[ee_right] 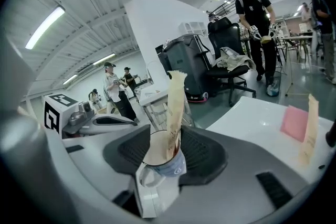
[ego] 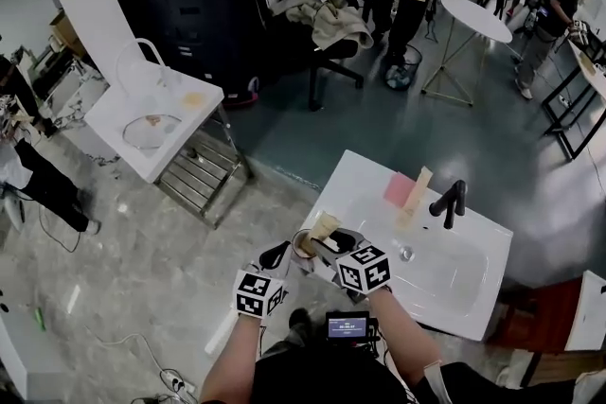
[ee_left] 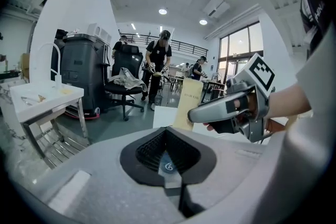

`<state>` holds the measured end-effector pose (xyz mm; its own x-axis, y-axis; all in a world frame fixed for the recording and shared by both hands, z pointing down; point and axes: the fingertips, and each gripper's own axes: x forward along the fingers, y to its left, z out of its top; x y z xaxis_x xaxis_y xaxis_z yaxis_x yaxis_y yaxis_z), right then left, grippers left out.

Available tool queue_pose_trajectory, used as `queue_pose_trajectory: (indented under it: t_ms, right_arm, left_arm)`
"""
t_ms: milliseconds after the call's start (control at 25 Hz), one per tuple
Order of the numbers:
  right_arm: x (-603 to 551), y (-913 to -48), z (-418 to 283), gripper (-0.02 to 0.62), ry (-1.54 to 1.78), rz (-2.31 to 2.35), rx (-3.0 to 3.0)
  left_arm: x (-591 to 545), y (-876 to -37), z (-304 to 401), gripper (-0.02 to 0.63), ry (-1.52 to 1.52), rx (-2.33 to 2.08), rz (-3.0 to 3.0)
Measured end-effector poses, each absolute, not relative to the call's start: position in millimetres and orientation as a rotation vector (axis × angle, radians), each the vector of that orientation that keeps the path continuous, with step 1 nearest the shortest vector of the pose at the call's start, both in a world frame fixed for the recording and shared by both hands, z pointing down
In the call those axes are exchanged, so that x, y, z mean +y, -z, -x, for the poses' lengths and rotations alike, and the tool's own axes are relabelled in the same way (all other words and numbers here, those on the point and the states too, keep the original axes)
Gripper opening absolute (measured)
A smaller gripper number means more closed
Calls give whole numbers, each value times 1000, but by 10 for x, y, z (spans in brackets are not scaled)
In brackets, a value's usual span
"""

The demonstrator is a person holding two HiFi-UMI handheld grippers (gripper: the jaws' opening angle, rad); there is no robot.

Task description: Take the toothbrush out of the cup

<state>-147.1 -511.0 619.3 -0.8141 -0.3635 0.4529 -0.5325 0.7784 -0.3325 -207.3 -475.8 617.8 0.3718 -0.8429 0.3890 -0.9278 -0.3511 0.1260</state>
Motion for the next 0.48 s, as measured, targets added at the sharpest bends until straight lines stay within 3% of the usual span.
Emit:
queue_pose_trajectory:
  t_ms: [120,320,480]
  right_arm:
    - [-5133,-6265,1546,181,-634,-665,-2596]
    - [-5163,-6317,1610,84,-581,-693,-2583]
    - [-5157,-6336,1609,54,-572,-708,-2580]
  left_arm:
    - [-4694,-6258,2137,11,-366,-1574,-2270]
    - [-4589,-6374,2261,11,-373,-1596,-2213]
    - [-4558,-6402,2279,11,-364,-1601,-2201]
